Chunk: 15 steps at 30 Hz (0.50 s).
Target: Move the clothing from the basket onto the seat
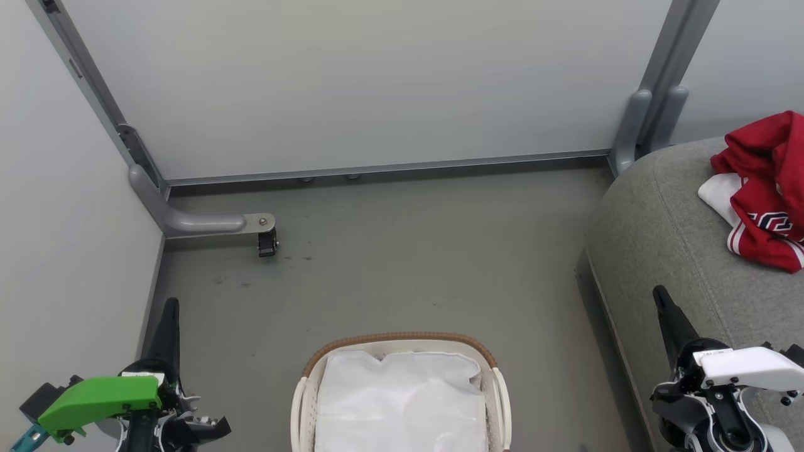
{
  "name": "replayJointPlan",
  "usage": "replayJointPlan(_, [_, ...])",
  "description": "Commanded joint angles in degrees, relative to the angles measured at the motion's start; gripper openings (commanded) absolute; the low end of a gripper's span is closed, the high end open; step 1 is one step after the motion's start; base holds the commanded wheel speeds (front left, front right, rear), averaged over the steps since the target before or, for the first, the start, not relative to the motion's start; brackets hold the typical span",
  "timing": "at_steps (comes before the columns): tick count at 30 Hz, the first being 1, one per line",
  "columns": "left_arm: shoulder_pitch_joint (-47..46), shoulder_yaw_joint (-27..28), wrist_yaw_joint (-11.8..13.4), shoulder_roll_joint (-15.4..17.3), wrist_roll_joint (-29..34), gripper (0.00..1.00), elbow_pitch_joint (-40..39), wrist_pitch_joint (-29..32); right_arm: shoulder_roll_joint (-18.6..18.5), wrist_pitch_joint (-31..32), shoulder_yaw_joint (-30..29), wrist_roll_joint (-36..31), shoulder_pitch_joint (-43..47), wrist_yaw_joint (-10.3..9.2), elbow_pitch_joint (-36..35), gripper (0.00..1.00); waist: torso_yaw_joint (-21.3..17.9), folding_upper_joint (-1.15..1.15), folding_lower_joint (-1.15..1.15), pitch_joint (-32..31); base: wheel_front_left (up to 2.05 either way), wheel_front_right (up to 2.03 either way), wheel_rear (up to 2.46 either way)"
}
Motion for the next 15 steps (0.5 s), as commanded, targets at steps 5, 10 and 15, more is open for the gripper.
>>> replayJointPlan(5, [-1.2,0.42,-0.3,0.33,-2.76,0.0,-0.4,0.8,-0.38,0.68,-0.12,2.93,-0.74,0.0,-0.46,0.0,-0.14,0.0,0.0,-0.05,0.0,0.0,0.0])
replayJointPlan(10, [-1.27,0.55,-0.33,0.34,-4.66,0.0,-0.5,1.27,-0.39,1.27,-0.12,4.9,-0.82,0.0,-0.64,0.0,-0.27,0.0,0.0,-0.1,0.0,0.0,0.0])
replayJointPlan(15, [-1.22,0.53,-0.29,0.34,-4.52,0.0,-0.46,1.28,-0.39,1.2,-0.12,4.78,-0.8,0.0,-0.62,0.0,-0.28,0.0,0.0,-0.11,0.0,0.0,0.0])
